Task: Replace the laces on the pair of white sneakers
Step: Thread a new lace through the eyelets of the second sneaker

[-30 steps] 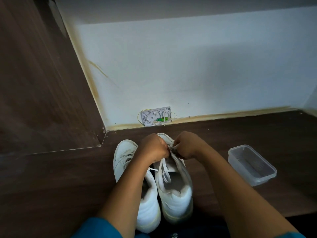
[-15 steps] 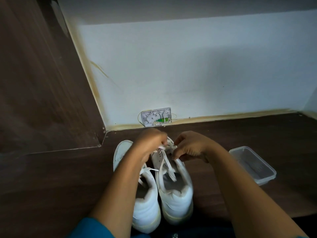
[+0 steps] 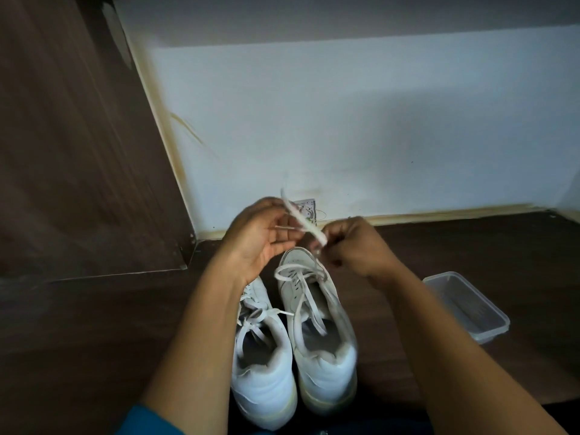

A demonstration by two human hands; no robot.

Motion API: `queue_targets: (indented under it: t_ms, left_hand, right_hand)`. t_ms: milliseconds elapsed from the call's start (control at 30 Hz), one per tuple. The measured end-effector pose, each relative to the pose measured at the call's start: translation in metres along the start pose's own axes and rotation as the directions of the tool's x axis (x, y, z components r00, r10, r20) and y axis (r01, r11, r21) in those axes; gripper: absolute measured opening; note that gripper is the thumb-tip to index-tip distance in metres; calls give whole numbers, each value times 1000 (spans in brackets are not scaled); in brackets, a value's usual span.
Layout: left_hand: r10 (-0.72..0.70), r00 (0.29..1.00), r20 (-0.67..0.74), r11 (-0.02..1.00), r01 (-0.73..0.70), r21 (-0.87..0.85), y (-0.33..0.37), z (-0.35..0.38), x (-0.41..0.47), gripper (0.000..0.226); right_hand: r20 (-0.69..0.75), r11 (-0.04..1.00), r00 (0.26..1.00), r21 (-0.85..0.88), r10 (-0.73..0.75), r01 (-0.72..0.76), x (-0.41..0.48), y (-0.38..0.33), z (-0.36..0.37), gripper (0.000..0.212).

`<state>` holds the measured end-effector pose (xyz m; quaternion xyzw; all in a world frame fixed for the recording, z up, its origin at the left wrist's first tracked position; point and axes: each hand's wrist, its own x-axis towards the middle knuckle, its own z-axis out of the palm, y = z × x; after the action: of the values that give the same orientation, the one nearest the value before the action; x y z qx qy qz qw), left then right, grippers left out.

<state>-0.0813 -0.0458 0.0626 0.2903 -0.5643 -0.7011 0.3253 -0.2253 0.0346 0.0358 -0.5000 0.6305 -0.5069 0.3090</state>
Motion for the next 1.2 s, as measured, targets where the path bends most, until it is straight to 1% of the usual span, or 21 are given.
queue_targets:
  t_ms: [33, 100, 167, 200, 300, 367, 467, 500, 600, 667, 700, 733, 800, 867, 900, 933, 1000, 1033, 1067, 1133, 1200]
  left_hand:
    - [-24, 1000, -1, 987, 23, 157, -4, -2, 1, 22]
    - [-90, 995, 35, 903, 67, 425, -13, -3, 2, 30]
    - [-151, 980, 127, 815, 51, 577, -22, 0, 1, 26]
    - [-163, 972, 167, 802, 32, 597, -26, 4, 0, 19]
    - [-88, 983, 160, 860, -6, 511, -29, 14, 1, 29]
    - [-22, 995, 100, 932, -16, 362, -23, 15, 1, 32]
    - [33, 996, 84, 981, -48, 186, -15, 13, -1, 31]
    - [38, 995, 97, 986, -53, 157, -14, 14, -2, 31]
    - [34, 994, 101, 993, -45, 106, -14, 18, -5, 30]
    - [26, 998, 50, 988, -34, 154, -13, 18, -3, 21]
    - [23, 1000, 12, 966, -25, 256, -13, 16, -2, 15]
    - [25, 999, -25, 908, -12, 418, -14, 14, 0, 12]
    - [10, 1000, -16, 660, 5, 751, -17, 9, -1, 16]
    - [-95, 991, 98, 419, -49, 907, -20, 12, -5, 15]
    - [-146, 978, 147, 349, -88, 933, -22, 14, -7, 16]
    - [-175, 970, 170, 304, -111, 946, -24, 16, -8, 19]
    - [-175, 971, 160, 231, -117, 966, -26, 19, -7, 21]
    - [-159, 977, 141, 182, -112, 977, -27, 20, -6, 21]
    - [-131, 984, 120, 115, -105, 988, -29, 22, -6, 21]
    - [-51, 995, 82, -45, -84, 995, -35, 29, -9, 26]
    - [24, 996, 87, -141, -83, 987, -40, 36, -13, 24]
  right_hand:
    - [-57, 985, 998, 165, -36, 45, 0, -5, -2, 15]
    - [-156, 866, 985, 480, -73, 140, 1, -10, -5, 19]
    - [-186, 761, 980, 625, -76, 177, 2, -13, -3, 19]
    - [-179, 763, 981, 622, -78, 175, 1, -13, -1, 19]
    - [-124, 885, 989, 449, -74, 123, 0, -8, -4, 21]
    - [-54, 981, 998, 191, -22, 32, -1, -2, -11, 29]
    - [190, 994, 981, -106, 36, -16, -6, 5, -10, 17]
    - [219, 988, 975, -151, 45, -11, -5, 7, -6, 14]
    - [142, 969, 989, -247, 30, 6, -1, 9, 0, 13]
    - [96, 988, 995, -156, 12, 3, 0, 6, 1, 15]
    - [57, 998, 998, -69, 10, -6, 0, 3, 1, 17]
    - [-3, 1000, 1000, 3, 14, -14, -1, 1, 0, 18]
    - [-167, 996, 984, 78, 57, -44, 1, 1, -6, 20]
    - [-310, 992, 943, -5, 120, -128, 7, 8, -13, 23]
    - [-338, 967, 930, -153, 143, -204, 9, 11, -16, 25]
    - [-319, 896, 932, -341, 175, -285, 9, 15, -18, 27]
    - [-271, 690, 933, -629, 237, -358, 8, 21, -17, 26]
    - [-264, 631, 931, -684, 253, -366, 7, 22, -15, 25]
    - [-259, 620, 932, -696, 253, -362, 6, 23, -13, 24]
    - [-253, 636, 939, -690, 233, -344, 5, 19, -11, 18]
    - [-240, 673, 950, -671, 201, -312, 6, 16, -10, 14]
